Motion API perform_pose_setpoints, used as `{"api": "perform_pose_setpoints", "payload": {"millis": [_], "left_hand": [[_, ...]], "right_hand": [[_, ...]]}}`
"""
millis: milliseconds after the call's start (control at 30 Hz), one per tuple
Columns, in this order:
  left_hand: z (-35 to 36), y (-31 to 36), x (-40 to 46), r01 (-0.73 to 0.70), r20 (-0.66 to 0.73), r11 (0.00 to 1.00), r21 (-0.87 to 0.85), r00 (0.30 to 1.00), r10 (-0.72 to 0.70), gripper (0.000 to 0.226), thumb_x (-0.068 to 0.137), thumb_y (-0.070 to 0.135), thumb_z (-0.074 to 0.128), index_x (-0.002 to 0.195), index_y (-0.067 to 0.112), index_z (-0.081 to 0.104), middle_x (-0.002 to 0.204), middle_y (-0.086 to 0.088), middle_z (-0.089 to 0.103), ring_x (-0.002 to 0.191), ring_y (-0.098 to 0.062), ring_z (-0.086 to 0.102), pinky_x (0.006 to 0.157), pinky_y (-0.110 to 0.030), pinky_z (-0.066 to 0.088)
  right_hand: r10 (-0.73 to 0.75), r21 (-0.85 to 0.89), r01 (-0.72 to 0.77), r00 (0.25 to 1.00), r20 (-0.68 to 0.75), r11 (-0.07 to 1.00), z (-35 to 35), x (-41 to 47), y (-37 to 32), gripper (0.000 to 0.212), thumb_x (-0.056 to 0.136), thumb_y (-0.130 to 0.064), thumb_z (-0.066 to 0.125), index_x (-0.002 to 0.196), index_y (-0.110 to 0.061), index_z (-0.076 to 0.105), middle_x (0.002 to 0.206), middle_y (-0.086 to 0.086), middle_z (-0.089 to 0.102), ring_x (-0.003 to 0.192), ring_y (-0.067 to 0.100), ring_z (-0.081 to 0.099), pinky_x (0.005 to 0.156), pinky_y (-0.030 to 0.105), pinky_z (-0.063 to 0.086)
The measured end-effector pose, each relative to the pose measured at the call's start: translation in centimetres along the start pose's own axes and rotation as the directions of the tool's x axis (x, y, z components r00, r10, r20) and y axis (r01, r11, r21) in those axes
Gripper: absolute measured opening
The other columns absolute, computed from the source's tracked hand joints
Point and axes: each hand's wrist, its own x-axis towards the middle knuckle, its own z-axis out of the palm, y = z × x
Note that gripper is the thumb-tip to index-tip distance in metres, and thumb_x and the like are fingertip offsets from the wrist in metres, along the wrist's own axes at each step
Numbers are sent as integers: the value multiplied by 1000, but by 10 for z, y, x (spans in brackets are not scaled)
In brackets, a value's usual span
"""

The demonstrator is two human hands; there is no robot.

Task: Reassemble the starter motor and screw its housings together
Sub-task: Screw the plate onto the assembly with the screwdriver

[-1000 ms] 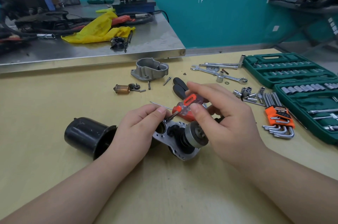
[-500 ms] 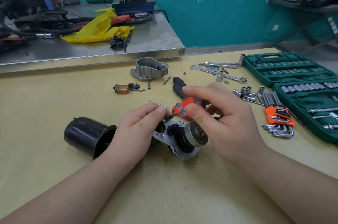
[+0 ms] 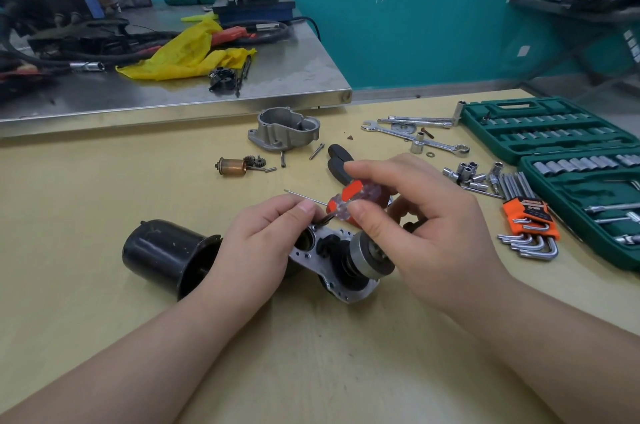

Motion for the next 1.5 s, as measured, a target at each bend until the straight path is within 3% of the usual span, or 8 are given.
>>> {"api": "perform_pose_setpoints", "payload": {"millis": [167, 333, 500, 867, 1133, 1233, 1367, 1500], "left_hand": [[0, 0, 1, 3, -5, 1000, 9, 1000, -3, 36, 94, 51, 57, 91, 22, 78, 82, 3, 73, 80, -13, 67, 77, -41, 51], [0, 1, 0, 7, -15, 1000, -7, 1000, -7, 38, 93, 51, 58, 94, 19, 79, 92, -10, 77, 94, -35, 73, 89, -58, 56], [0, 1, 0, 12, -23, 1000, -5, 1000, -12, 32, 97, 42, 56, 86, 22, 79, 86, -3, 75, 84, -17, 70, 81, -44, 54], [8, 1, -4, -31, -73, 998, -51, 997, 27, 37, 89, 51, 59, 87, 19, 77, 84, -9, 72, 83, -19, 66, 80, -47, 53], [4, 4, -8, -47, -28, 999, 21, 998, 48, 21, 94, 36, 62, 80, 34, 77, 77, 14, 70, 75, -2, 64, 69, -16, 48], [1, 7, -10, -69, 5, 996, 56, 998, 69, 13, 87, 39, 65, 78, 36, 75, 78, 16, 71, 75, 0, 65, 67, -12, 48], [-1, 4, -8, -28, -4, 997, 73, 1000, 28, 9, 83, 30, 67, 81, 33, 76, 84, 10, 74, 78, -5, 68, 68, -17, 52], [1, 4, -8, 13, -14, 997, 72, 1000, -12, 16, 82, 29, 66, 91, 38, 75, 87, 13, 74, 77, -5, 67, 67, -13, 51]], "right_hand": [[3, -44, -4, 1000, -3, 999, 0, 1, 1, 34, 94, -24, 74, 128, -26, 74, 98, -15, 66, 101, 14, 66, 77, 18, 51], [-16, -45, 18, 999, 43, 999, 0, 1, 5, 41, 100, -15, 64, 141, -19, 68, 133, -13, 69, 128, 7, 62, 94, 14, 49], [-41, -6, 41, 998, 49, 999, -1, 2, 3, 45, 96, -11, 68, 137, -29, 67, 118, -18, 73, 113, 11, 68, 83, 15, 50], [-28, -89, 30, 999, 26, 996, -2, 4, 0, 31, 92, -20, 73, 123, -28, 75, 106, -20, 74, 102, 8, 69, 88, 14, 49], [-46, -26, 47, 999, 24, 999, -1, -2, -4, 33, 93, -16, 72, 124, -28, 72, 111, -18, 73, 103, 13, 69, 84, 20, 51], [-15, 69, 17, 999, -31, 997, 0, -8, -5, 33, 92, -12, 73, 122, -27, 73, 112, -10, 75, 100, 21, 71, 83, 32, 57], [2, 239, 40, 985, -175, 970, -4, -2, -9, 31, 96, -16, 67, 126, -26, 70, 111, -1, 76, 95, 15, 75, 81, 23, 59], [74, 185, -16, 948, -308, 983, -21, 20, 11, 29, 100, -12, 69, 125, -25, 69, 104, 0, 77, 92, 14, 75, 80, 22, 59]]}}
